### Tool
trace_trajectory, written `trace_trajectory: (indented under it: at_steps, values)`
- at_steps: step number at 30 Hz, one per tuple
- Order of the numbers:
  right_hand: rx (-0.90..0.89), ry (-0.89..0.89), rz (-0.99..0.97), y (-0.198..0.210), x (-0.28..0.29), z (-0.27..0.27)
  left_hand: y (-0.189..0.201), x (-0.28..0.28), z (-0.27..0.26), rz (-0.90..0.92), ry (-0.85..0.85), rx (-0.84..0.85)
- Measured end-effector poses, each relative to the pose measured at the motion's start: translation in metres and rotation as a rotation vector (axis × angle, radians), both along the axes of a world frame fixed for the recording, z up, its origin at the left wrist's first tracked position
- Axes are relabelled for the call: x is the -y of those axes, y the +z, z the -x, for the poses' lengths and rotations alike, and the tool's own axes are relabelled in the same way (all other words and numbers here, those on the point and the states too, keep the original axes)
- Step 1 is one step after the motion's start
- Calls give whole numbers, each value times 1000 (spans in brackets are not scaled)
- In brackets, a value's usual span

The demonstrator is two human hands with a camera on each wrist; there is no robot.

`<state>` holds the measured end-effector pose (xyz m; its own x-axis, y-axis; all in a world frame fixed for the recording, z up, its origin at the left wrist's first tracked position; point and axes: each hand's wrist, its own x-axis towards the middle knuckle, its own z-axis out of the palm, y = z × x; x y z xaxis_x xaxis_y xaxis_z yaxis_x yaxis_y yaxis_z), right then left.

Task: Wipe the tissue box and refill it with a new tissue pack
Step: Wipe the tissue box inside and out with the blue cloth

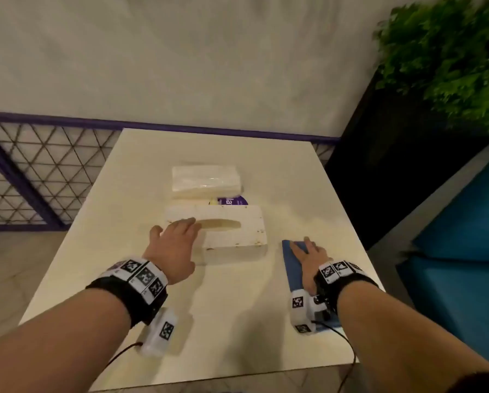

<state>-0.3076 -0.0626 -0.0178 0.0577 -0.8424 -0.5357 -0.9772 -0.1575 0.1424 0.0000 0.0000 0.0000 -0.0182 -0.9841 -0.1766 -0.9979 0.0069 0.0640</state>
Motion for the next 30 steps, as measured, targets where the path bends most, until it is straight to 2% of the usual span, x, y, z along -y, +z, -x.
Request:
trace_trajectory:
  at_steps: [3,6,9,12,15,17,18,20,22,24,27,30]
  values:
    - [-61,29,-96,-17,-6,5,-6,15,4,-80,12,98]
    - [-31,38,-179,-22,-13,9,-10,23,6,-119,29,100]
    - [27,54,-222,0,-27,13,-11,26,5,-81,72,86]
    - [325,-93,0,37,-36,2,-11,25,3,-49,72,63]
    - [608,-161,371,66,-19,-22,-10,24,-2,-54,61,35]
    - [790,-71,549,74,-2,-50,-8,26,-5,-60,54,24]
    - [848,-2,567,72,4,-69,-8,27,-6,-63,46,29]
    - [904,128,463,54,9,-112,-8,30,-7,-69,29,74]
    - [734,311,254,23,-6,-150,-9,32,-7,-60,39,104]
    - [485,391,37,0,-24,-164,-11,32,-8,-43,33,128]
    - [443,391,-29,3,-12,-135,-14,33,-11,-54,14,114]
    - [280,362,-20,16,11,-81,-9,32,-11,-66,0,104]
